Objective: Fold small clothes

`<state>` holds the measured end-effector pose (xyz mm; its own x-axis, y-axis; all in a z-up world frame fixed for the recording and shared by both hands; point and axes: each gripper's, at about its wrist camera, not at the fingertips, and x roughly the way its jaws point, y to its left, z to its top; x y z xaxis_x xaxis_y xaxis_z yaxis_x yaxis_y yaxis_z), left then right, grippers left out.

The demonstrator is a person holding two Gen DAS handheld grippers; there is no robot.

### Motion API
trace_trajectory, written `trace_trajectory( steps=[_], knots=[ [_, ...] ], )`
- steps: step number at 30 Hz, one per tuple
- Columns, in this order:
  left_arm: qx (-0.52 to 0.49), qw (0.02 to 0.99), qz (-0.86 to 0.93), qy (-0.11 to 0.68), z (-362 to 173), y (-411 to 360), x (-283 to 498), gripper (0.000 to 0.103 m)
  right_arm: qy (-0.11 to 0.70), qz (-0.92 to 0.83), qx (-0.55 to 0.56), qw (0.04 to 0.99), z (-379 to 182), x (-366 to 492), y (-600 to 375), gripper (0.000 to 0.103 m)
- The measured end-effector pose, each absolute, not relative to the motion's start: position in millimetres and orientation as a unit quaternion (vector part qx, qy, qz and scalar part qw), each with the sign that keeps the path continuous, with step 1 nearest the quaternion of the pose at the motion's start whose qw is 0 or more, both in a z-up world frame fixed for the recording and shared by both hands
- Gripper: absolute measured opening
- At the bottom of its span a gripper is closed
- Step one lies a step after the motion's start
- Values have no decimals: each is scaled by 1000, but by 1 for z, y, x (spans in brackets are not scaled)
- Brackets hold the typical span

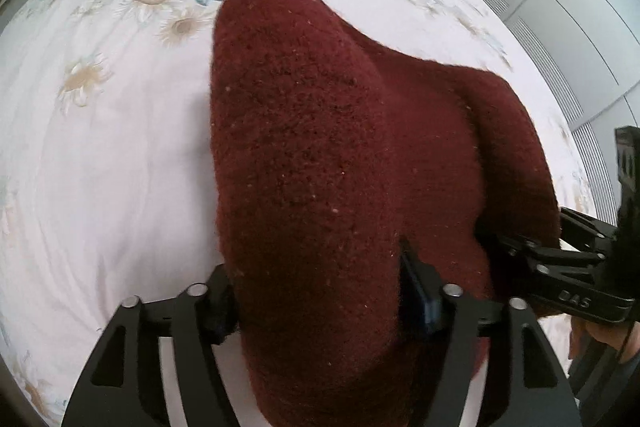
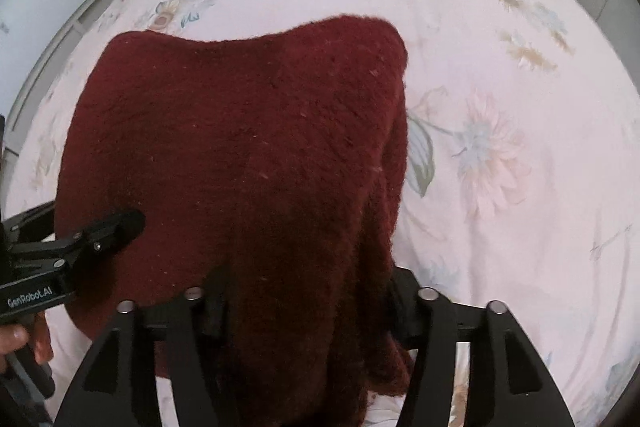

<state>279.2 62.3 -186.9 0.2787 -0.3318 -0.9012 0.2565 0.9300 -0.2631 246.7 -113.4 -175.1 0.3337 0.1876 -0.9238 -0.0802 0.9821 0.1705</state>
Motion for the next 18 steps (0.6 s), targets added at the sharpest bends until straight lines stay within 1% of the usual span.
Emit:
trace_trajectory(
  steps=[1, 4, 5, 7, 8, 9, 10, 11, 12, 13, 14, 18],
  knots=[
    [-34, 800, -178, 572, -187, 61, 279, 69, 570, 75, 44, 817, -172, 248, -112, 76],
    [-28, 802, -169, 572, -177, 63, 268, 71, 557, 61, 31, 828, -154, 246, -110, 76],
    [-25, 803, -166, 571, -174, 68, 264, 75, 546, 58, 30, 835, -145, 242, -111, 76],
    [-14, 811, -158, 563, -163, 71, 261, 81, 532, 61, 36, 844, -138, 235, -123, 82],
    [-11, 813, -156, 561, -158, 73, 258, 88, 527, 62, 37, 847, -132, 221, -129, 82],
    [-9, 814, -154, 560, -154, 74, 254, 99, 524, 64, 35, 849, -128, 217, -135, 83],
    [-6, 816, -152, 557, -149, 77, 251, 102, 521, 66, 31, 850, -127, 211, -144, 86],
    [-2, 819, -149, 554, -146, 75, 251, 102, 519, 66, 26, 852, -125, 204, -145, 87],
    [4, 824, -145, 548, -142, 77, 247, 102, 517, 65, 21, 853, -126, 205, -143, 92],
    [13, 827, -139, 545, -140, 78, 244, 102, 515, 64, 18, 854, -128, 201, -145, 99],
    [19, 827, -136, 545, -140, 80, 241, 102, 514, 63, 18, 855, -128, 200, -148, 103],
    [27, 833, -129, 538, -145, 86, 234, 102, 510, 47, 28, 859, -138, 212, -146, 103]
  ],
)
